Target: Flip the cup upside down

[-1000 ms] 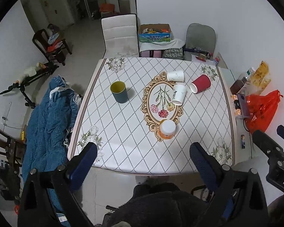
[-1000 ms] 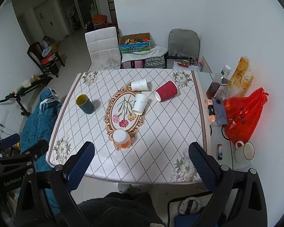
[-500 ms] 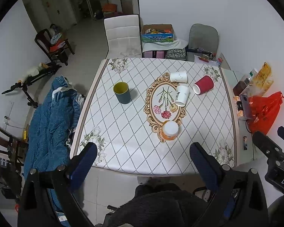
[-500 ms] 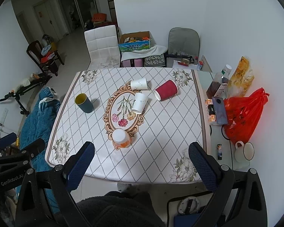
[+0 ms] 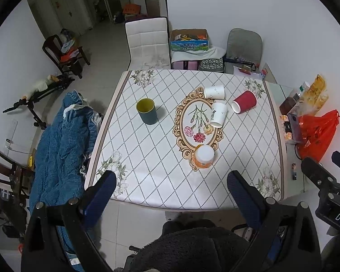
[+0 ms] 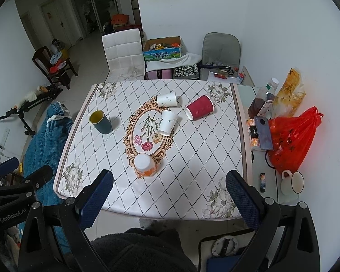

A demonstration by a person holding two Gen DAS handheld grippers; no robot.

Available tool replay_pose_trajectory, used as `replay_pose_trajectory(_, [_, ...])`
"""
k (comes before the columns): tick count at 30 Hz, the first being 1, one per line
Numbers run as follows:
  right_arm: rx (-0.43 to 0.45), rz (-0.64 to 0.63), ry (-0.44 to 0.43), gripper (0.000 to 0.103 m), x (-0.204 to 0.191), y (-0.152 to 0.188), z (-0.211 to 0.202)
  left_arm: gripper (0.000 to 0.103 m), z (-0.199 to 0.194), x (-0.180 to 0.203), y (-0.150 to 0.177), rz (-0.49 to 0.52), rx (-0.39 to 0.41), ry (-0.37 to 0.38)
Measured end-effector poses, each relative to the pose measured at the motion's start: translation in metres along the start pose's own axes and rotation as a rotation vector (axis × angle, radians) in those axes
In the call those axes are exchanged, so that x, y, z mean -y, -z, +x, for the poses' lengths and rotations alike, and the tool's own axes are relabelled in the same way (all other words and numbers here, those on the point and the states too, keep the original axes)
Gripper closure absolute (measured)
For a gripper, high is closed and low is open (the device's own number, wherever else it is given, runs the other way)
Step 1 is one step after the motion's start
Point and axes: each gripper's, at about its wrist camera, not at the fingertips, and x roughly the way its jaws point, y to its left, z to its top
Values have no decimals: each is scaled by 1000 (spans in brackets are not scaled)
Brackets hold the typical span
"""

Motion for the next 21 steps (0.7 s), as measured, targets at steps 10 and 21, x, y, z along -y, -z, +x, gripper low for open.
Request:
replay_pose_trajectory(10, [0, -3, -1, 2, 0, 1, -1, 3, -2, -1, 0, 5, 3, -5])
replay_pose_trajectory(21, [4, -5, -3, 2, 5, 8, -4, 3, -3, -1, 1, 11, 3, -4])
